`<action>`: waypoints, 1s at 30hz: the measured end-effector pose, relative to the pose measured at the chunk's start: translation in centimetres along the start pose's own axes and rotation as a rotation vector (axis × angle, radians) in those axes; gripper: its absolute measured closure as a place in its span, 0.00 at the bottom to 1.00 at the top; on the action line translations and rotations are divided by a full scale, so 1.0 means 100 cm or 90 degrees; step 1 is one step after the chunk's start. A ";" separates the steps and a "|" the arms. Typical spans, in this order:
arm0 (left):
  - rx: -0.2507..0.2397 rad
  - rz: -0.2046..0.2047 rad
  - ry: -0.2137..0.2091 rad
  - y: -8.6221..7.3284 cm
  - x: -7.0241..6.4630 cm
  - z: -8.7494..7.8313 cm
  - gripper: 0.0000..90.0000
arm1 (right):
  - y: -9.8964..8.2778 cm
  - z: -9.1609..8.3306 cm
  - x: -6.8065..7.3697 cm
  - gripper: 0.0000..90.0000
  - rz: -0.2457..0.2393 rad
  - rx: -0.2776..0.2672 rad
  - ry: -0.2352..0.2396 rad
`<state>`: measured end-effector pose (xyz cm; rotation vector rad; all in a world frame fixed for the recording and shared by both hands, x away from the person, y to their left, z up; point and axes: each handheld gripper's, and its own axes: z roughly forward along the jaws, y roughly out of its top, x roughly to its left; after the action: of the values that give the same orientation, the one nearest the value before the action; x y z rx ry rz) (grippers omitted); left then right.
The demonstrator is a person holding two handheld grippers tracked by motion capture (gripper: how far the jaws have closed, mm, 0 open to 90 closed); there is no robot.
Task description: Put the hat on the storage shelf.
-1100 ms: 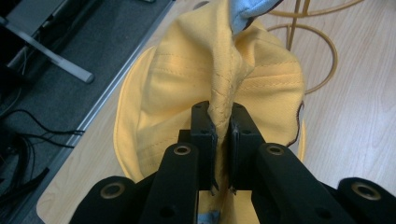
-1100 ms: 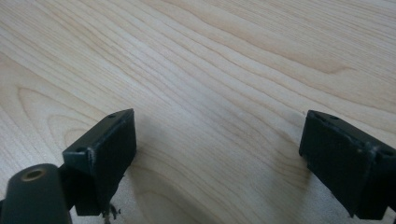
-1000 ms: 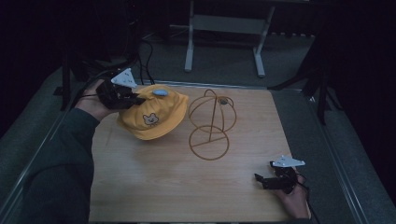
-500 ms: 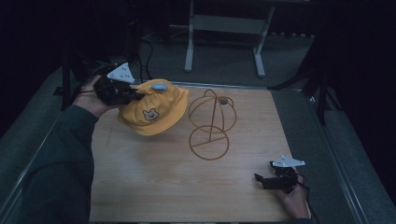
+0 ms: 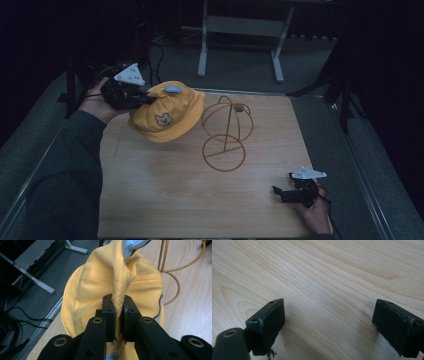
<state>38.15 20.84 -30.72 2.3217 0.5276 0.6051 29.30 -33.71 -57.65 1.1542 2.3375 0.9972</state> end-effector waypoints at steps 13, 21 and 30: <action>-0.018 -0.005 0.009 0.005 0.003 -0.003 0.92 | 0.000 0.000 0.000 0.12 0.000 0.000 0.000; -0.037 -0.002 0.000 0.011 0.004 -0.009 0.92 | 0.000 0.000 0.000 0.12 -0.001 0.001 0.000; -0.043 0.003 -0.005 0.018 0.003 -0.009 0.92 | 0.000 0.000 0.000 0.12 -0.001 0.001 0.000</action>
<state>38.30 20.22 -28.78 2.2608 0.4911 0.6075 29.30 -33.73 -57.64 1.1527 2.3400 0.9947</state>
